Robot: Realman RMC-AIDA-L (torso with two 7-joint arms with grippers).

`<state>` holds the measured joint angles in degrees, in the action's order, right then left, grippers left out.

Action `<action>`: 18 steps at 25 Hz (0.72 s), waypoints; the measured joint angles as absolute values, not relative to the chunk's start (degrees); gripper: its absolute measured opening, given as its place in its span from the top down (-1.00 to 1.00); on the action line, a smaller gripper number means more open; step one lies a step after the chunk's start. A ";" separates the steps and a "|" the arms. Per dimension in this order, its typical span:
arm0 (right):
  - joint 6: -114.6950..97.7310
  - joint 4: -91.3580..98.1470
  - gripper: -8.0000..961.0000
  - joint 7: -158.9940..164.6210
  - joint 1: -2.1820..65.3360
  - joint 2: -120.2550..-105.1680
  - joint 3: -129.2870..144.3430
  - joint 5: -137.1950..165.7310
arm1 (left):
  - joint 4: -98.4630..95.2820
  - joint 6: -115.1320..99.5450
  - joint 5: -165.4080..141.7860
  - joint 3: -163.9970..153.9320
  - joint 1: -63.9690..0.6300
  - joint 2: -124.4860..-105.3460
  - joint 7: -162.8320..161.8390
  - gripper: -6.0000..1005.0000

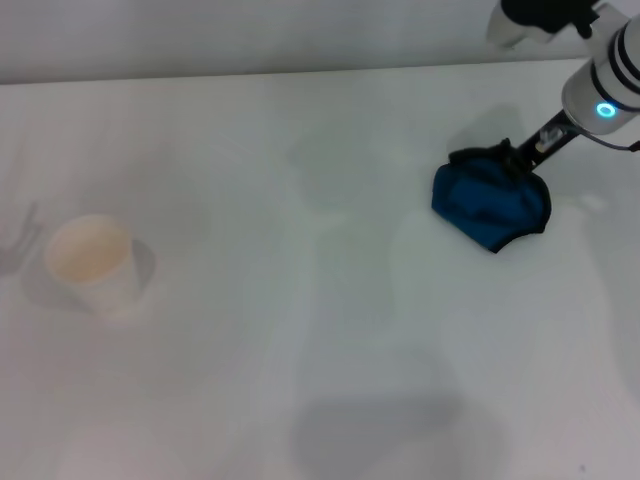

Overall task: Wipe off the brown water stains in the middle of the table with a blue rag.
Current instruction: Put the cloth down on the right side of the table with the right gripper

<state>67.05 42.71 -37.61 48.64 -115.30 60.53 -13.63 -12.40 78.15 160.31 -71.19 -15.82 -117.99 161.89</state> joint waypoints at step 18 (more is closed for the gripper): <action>67.58 46.44 0.09 -35.95 47.50 -115.32 60.63 -14.20 | -12.39 78.29 160.52 -71.20 -15.82 -117.76 161.89 -0.76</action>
<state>67.58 46.44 -35.95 47.50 -115.32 60.63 -14.20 -12.39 78.29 160.52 -71.20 -15.82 -117.76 161.90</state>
